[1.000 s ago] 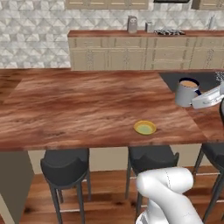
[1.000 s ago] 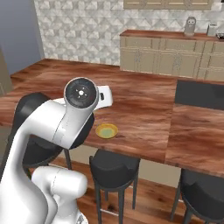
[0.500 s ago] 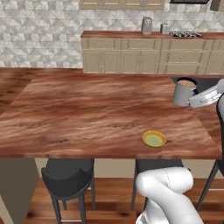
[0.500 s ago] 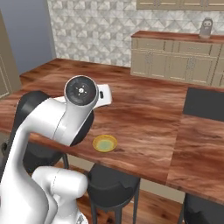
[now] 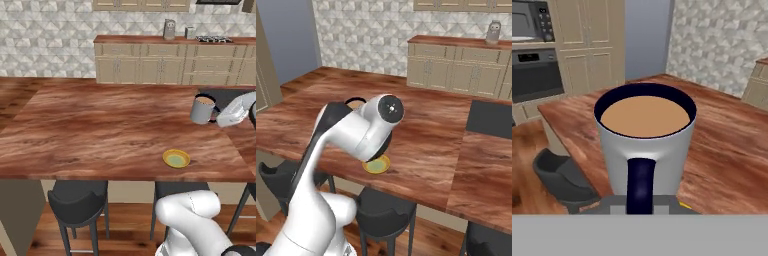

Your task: Pick the cup of tea, navigate to the dining table, and place it on the saucer.

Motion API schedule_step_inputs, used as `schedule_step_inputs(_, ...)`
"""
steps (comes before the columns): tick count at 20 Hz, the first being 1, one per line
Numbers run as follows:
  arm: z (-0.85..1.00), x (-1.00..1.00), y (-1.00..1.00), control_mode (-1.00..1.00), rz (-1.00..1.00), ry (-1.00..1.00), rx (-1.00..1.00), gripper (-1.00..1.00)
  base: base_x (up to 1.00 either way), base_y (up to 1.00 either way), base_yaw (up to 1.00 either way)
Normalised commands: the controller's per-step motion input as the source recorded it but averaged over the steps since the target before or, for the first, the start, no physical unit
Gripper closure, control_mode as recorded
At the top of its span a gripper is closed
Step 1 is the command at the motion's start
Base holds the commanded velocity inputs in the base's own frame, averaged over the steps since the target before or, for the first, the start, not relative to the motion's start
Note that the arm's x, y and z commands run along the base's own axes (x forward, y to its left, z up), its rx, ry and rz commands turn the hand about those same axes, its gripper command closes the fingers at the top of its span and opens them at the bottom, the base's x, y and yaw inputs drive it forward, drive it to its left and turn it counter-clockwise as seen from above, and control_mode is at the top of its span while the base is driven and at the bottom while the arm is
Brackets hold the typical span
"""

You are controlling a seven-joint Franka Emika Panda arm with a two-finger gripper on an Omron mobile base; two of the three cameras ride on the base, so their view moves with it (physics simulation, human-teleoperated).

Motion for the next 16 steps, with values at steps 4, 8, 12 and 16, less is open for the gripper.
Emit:
schedule_step_inputs(4,-0.62,0.28,-0.32,-1.0,0.37,0.0,-0.04,1.0,0.0,0.0,0.0)
schedule_step_inputs(8,-0.54,0.15,-0.26,-1.0,0.33,0.0,-0.07,1.0,0.0,0.0,0.0)
schedule_step_inputs(12,-0.48,0.14,-0.19,-1.0,0.28,0.0,-0.06,1.0,0.0,0.0,0.0)
schedule_step_inputs(16,-0.53,0.08,-0.08,-1.0,0.19,0.01,-0.08,1.0,0.0,0.0,0.0)
